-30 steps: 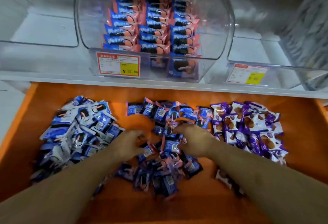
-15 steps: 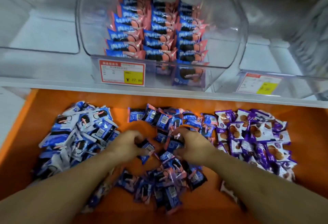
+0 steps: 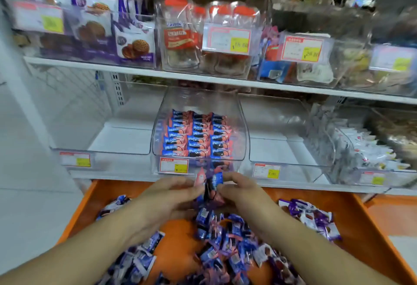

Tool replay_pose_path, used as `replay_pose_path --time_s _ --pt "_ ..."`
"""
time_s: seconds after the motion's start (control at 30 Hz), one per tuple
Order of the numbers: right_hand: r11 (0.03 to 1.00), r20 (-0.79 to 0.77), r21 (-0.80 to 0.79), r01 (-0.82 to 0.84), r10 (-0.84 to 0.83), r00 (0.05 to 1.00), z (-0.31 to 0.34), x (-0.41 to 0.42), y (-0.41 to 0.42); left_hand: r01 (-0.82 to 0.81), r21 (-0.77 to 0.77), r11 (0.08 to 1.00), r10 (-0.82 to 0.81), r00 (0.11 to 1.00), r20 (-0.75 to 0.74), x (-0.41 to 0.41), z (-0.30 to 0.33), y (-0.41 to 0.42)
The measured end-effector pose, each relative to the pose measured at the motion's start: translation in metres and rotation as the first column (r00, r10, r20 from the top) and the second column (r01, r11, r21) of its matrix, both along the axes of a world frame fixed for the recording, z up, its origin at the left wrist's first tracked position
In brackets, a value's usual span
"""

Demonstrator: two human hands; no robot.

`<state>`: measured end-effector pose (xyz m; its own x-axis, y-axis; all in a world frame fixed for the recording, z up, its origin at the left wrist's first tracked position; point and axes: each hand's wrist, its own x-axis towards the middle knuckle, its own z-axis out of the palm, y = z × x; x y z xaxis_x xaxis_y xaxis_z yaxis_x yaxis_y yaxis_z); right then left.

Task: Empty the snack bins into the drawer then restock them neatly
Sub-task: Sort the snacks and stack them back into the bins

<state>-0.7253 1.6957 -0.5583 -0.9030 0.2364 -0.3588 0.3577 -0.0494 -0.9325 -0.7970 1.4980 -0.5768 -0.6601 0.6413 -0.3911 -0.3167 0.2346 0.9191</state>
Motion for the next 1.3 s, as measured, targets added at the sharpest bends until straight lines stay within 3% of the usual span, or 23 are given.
replay_pose_path --time_s 0.07,0.17,0.27,0.4,0.47,0.67,0.73,0.77,0.83,0.9,1.07,1.3 --pt "0.999 -0.033 0.033 0.015 -0.014 0.999 0.015 0.001 -0.005 -0.084 0.113 0.990 0.078 0.995 0.060 0.006 0.049 -0.001" --pt "0.996 -0.080 0.084 0.007 0.000 0.997 0.023 0.002 -0.003 -0.130 0.115 0.985 0.128 0.991 0.026 -0.009 0.051 -0.001" --pt "0.994 -0.092 0.108 -0.011 0.021 0.996 0.027 -0.003 0.002 -0.201 0.166 0.965 0.186 0.977 0.102 -0.015 0.054 0.001" --pt "0.987 -0.108 -0.133 0.092 -0.107 0.988 0.032 -0.023 0.017 -0.273 0.221 0.936 0.229 0.952 0.204 -0.031 0.058 0.008" --pt "0.977 -0.114 -0.158 0.146 -0.165 0.980 0.031 -0.033 0.023 -0.299 0.228 0.927 0.235 0.935 0.267 -0.041 0.053 0.009" --pt "0.951 -0.123 -0.299 0.082 -0.124 0.985 0.042 -0.037 0.027 -0.233 0.162 0.959 0.212 0.968 0.137 -0.056 0.052 0.006" --pt "0.984 -0.157 -0.176 0.008 -0.036 0.987 0.046 -0.033 0.026 -0.231 0.107 0.967 0.227 0.973 0.050 -0.057 0.051 0.005" --pt "0.999 -0.180 -0.033 -0.034 0.027 0.983 0.045 -0.030 0.027 -0.232 0.075 0.970 0.234 0.972 -0.010 -0.059 0.051 0.004" --pt "0.954 -0.163 0.287 -0.091 0.142 0.976 0.050 -0.027 0.025 -0.235 0.018 0.972 0.236 0.964 -0.124 -0.060 0.052 0.002" --pt "0.891 -0.155 0.448 -0.072 0.156 0.976 0.052 -0.024 0.026 -0.220 -0.028 0.975 0.208 0.953 -0.219 -0.059 0.055 -0.001" --pt "0.873 -0.213 0.484 -0.057 0.181 0.960 0.057 -0.019 0.024 -0.197 -0.099 0.975 0.152 0.926 -0.345 -0.048 0.061 -0.004" --pt "0.661 -0.215 0.750 -0.003 0.248 0.945 0.058 -0.010 0.009 -0.064 -0.178 0.982 -0.006 0.930 -0.368 -0.039 0.065 -0.005"
